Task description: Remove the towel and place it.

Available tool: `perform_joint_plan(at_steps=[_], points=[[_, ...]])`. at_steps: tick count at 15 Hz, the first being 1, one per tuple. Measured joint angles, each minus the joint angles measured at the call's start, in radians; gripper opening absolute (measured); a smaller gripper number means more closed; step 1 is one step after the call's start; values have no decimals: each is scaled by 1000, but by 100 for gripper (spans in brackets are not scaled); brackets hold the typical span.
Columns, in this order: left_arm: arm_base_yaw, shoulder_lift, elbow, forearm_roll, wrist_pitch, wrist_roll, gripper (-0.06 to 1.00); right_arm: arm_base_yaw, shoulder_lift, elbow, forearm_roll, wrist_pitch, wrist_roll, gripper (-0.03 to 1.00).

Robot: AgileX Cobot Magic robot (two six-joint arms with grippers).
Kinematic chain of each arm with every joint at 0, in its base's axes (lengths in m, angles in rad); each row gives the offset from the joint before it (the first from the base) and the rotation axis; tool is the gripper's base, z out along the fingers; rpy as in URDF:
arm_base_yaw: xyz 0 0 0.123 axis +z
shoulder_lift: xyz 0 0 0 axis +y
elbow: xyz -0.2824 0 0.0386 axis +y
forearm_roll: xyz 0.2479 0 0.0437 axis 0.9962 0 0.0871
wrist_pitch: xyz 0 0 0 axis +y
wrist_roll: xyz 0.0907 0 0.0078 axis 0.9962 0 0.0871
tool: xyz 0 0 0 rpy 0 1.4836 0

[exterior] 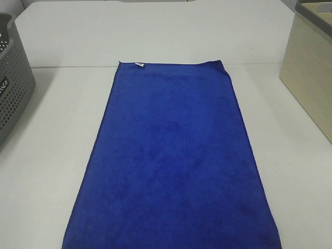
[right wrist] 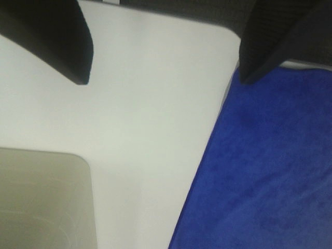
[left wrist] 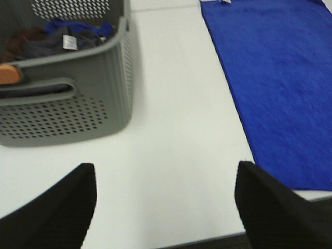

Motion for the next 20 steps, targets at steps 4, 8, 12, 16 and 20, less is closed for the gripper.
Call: perform_joint_plan(at_steps=[4,8,12,16,20], points=[[0,0,64,-38,-102,-31,70,0,0,23,-9,-26,-2,73],[0,0,70,-34,-119,-41,70,0,0,23,-3,-26,-2,73],[80,0,70,-40,-121,-41,70,-6,0,23,-3,-26,-2,73],[348,0,70,-42,-129,-41,70,-223,0,23,-3,-26,-2,73],[348,0,70,-47,-129,-41,70,-223,0,23,-3,-26,-2,73]])
